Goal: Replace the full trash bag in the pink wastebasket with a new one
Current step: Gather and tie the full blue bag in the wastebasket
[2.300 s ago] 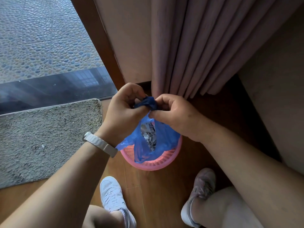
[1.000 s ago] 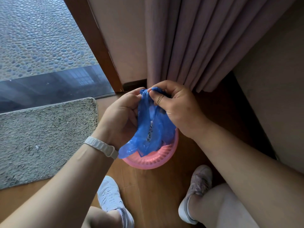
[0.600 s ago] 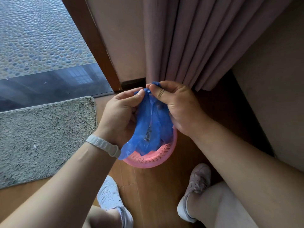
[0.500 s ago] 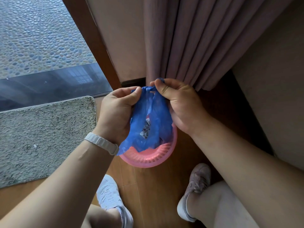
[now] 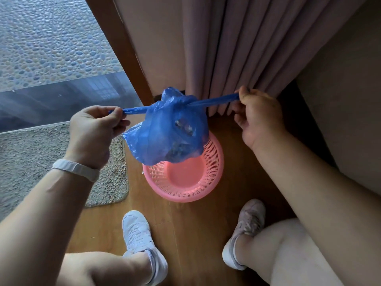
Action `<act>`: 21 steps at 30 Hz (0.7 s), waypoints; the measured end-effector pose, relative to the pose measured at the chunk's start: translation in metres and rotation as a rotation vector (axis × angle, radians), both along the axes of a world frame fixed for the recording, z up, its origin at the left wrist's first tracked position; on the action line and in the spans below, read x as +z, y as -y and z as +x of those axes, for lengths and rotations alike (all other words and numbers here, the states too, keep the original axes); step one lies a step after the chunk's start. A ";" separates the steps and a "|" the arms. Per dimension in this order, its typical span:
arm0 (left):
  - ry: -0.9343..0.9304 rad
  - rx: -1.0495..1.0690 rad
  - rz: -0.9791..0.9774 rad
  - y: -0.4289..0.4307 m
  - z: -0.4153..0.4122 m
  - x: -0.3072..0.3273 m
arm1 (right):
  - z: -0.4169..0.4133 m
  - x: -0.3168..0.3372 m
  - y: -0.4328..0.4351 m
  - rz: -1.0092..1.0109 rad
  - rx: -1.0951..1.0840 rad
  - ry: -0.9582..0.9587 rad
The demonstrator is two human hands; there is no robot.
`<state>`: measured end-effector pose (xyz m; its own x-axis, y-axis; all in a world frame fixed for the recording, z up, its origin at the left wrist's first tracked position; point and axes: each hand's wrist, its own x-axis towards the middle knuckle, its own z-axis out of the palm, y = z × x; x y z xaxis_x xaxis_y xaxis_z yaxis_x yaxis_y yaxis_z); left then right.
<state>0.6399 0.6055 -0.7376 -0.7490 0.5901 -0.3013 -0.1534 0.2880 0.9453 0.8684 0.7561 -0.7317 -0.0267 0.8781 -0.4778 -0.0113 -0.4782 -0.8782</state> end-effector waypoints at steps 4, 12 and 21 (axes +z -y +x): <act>0.003 0.070 -0.003 -0.005 -0.002 -0.003 | 0.004 -0.001 -0.008 -0.078 -0.123 0.019; -0.106 -0.110 0.089 -0.007 0.015 0.009 | -0.007 0.007 0.010 0.295 0.228 0.094; -0.189 -0.447 0.172 -0.028 0.063 0.019 | -0.038 0.018 0.045 0.424 0.627 -0.072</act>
<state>0.7034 0.6336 -0.7187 -0.4445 0.8941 -0.0559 0.1271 0.1247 0.9840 0.8299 0.7110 -0.7138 -0.5997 0.7961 -0.0809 0.0870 -0.0357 -0.9956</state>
